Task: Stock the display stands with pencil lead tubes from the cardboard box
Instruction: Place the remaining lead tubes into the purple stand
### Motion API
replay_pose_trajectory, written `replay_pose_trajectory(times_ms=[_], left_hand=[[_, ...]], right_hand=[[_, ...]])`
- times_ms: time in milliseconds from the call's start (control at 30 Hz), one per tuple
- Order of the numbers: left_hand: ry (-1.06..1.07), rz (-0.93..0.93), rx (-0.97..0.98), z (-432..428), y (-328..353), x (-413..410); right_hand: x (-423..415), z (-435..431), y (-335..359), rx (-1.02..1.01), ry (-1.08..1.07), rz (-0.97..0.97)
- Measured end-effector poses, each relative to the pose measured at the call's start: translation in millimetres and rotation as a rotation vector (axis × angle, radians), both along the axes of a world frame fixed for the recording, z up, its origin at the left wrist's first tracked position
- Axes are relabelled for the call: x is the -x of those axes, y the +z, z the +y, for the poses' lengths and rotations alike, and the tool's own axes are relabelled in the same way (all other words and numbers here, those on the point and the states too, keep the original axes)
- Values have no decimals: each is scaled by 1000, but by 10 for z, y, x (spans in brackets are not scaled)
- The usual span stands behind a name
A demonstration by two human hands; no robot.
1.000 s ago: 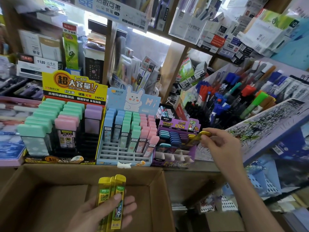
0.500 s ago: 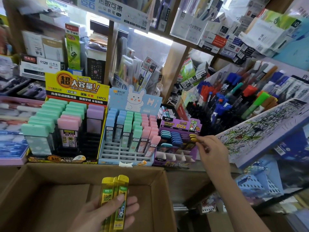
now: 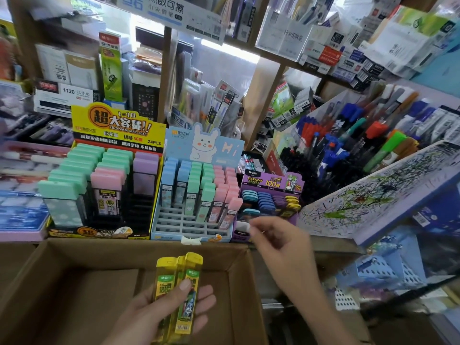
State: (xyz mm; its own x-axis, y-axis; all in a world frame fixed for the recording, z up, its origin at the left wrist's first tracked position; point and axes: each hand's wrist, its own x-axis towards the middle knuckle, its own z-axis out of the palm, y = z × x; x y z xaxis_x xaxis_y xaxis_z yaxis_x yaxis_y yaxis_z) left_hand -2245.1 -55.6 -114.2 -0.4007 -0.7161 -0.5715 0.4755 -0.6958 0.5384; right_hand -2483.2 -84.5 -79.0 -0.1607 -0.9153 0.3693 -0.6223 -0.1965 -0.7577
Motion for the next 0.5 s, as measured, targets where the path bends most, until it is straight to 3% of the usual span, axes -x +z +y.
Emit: replay_pose_trajectory(times_ms=[233,500], left_hand=[[-26,-66,53,4,-12,5],[-63,-80,75,-3,-1,-1]], right_hand=[[-463,130,-131,-376,227,-316],[-517,161,-150,-441,242,-511]])
